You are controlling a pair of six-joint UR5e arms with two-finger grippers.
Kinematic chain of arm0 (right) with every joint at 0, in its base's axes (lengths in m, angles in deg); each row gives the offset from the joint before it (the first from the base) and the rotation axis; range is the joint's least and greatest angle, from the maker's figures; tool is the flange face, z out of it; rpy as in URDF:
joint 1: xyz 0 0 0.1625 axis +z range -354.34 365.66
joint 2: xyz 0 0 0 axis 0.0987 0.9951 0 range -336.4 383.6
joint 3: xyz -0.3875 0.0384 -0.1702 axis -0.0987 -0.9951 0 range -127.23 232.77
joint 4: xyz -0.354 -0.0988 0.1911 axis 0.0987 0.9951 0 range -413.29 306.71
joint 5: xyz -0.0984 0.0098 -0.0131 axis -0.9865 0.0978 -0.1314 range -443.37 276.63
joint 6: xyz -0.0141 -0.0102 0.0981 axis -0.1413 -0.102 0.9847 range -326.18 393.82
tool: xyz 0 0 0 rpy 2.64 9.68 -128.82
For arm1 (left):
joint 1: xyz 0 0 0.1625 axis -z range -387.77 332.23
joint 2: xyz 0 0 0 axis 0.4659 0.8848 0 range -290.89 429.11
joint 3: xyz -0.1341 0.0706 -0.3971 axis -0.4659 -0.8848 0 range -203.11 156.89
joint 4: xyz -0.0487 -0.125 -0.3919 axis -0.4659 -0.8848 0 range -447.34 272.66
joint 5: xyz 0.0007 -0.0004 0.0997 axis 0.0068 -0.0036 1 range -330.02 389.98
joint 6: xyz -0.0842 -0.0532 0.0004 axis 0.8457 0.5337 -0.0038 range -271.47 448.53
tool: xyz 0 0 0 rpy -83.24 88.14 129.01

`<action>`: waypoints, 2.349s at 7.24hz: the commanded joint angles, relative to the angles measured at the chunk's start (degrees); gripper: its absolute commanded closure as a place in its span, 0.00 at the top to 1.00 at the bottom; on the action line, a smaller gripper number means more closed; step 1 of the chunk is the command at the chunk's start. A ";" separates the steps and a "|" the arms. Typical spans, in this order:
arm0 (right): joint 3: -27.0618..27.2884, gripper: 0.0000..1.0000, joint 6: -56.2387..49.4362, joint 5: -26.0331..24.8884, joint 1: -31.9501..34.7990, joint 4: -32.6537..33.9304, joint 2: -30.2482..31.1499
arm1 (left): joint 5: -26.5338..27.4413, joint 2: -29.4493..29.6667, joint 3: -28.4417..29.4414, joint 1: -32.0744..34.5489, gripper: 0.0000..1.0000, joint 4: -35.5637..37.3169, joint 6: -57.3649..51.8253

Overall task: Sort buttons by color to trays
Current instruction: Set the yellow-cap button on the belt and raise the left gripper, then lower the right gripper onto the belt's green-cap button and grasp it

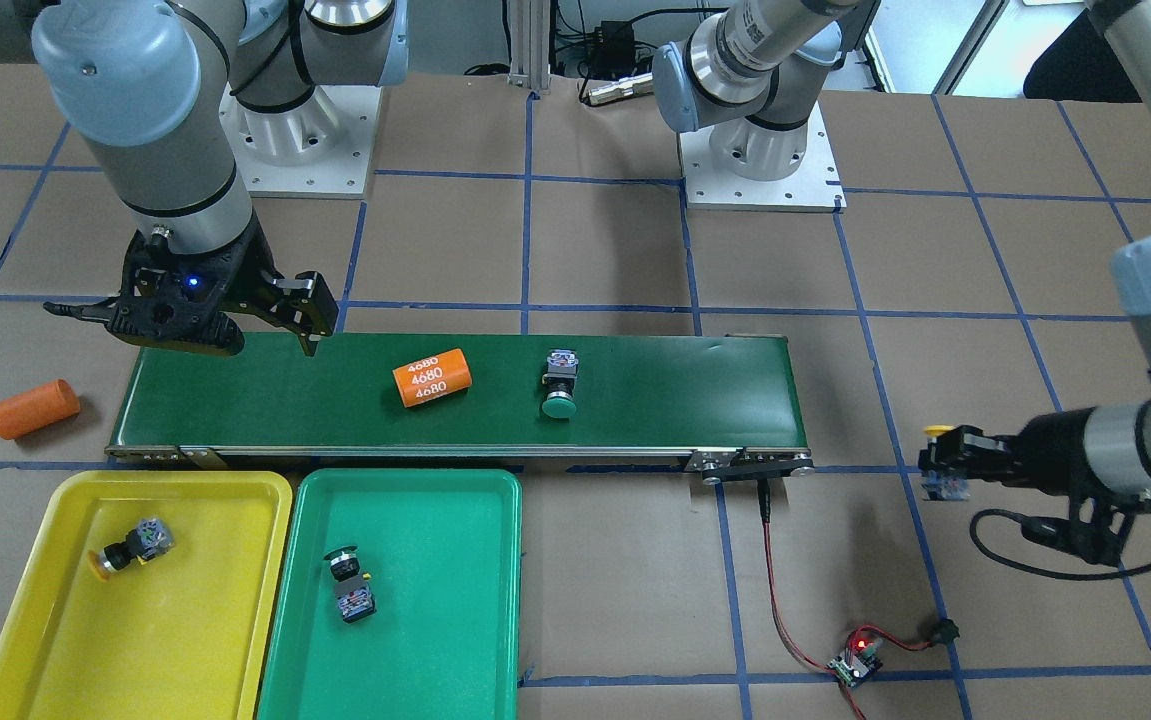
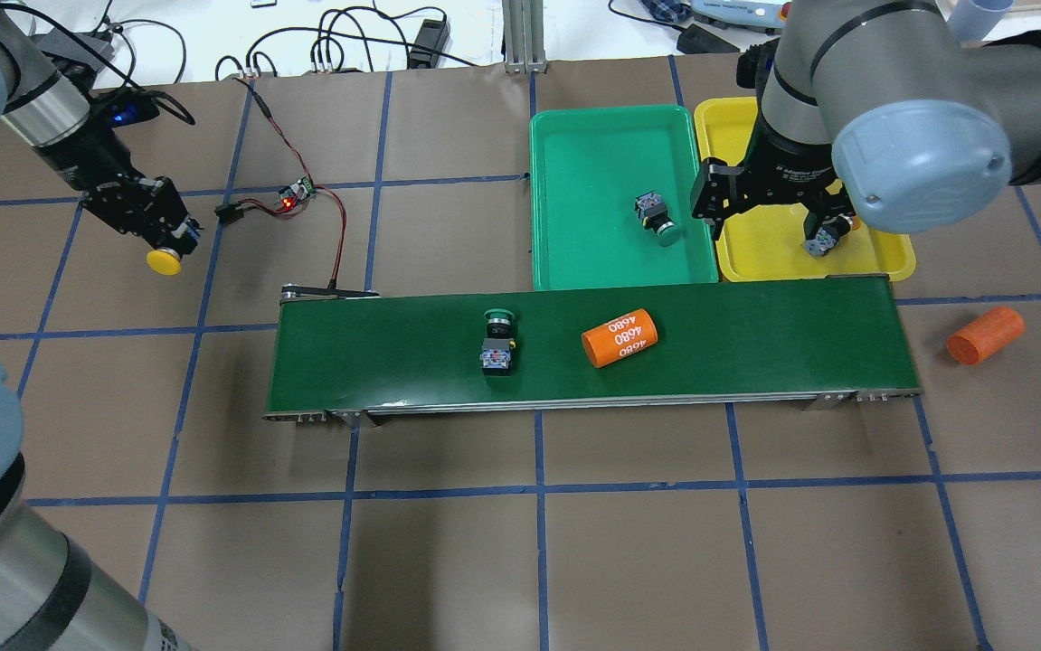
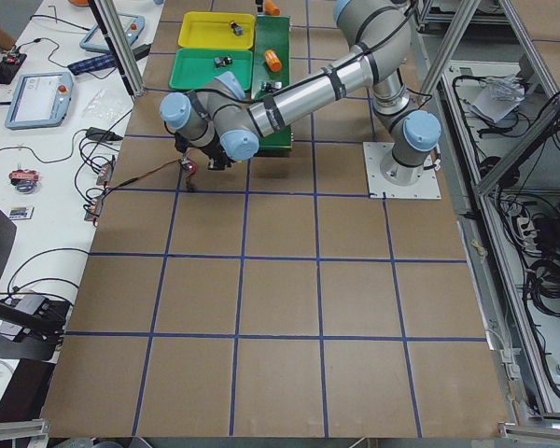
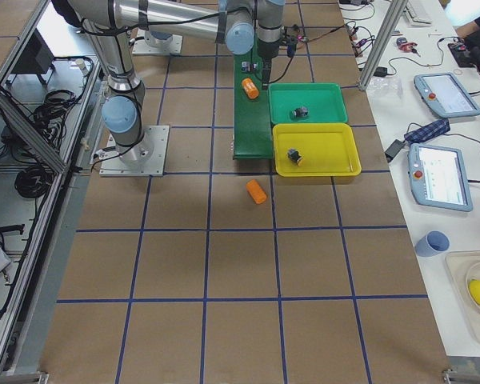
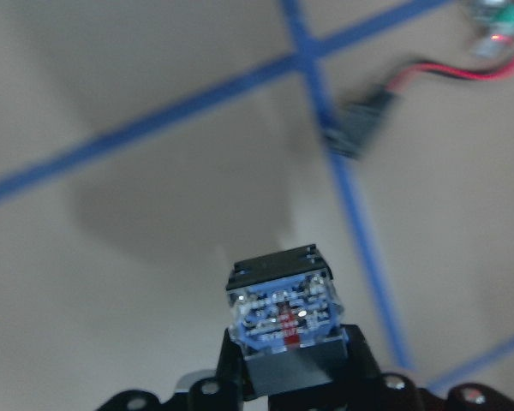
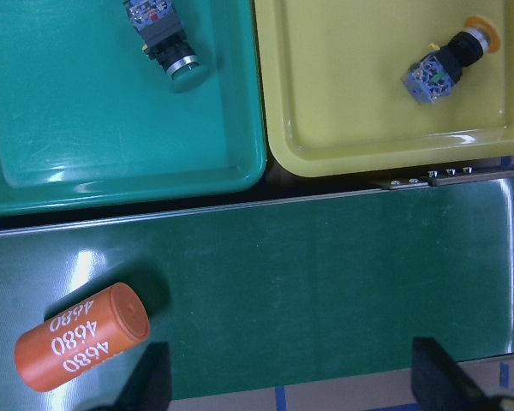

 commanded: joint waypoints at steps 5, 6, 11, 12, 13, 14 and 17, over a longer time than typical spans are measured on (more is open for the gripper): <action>0.12 1.00 -0.36 0.06 0.13 0.27 -1.06 | -0.09 -15.98 -25.89 17.41 0.00 22.96 29.27; 0.12 1.00 -0.28 -0.03 0.04 0.45 -1.06 | -0.01 -15.55 -26.61 17.78 0.00 26.03 28.05; 3.18 1.00 -0.01 -0.03 0.04 0.36 -0.18 | 0.26 -18.08 -18.78 16.73 1.00 19.39 27.68; 3.37 1.00 -0.19 -0.11 0.13 0.45 0.00 | 0.26 -19.05 -12.53 16.73 1.00 10.51 27.68; 3.63 1.00 0.07 0.06 0.13 0.45 0.08 | 0.52 -20.36 -10.12 17.51 1.00 6.68 27.68; 3.81 1.00 0.07 0.23 0.13 0.88 -0.18 | 0.70 -21.85 -9.05 19.17 1.00 6.03 27.77; 7.66 1.00 0.34 3.37 1.88 7.79 -0.53 | 5.99 -23.09 -7.12 23.92 1.00 6.38 29.26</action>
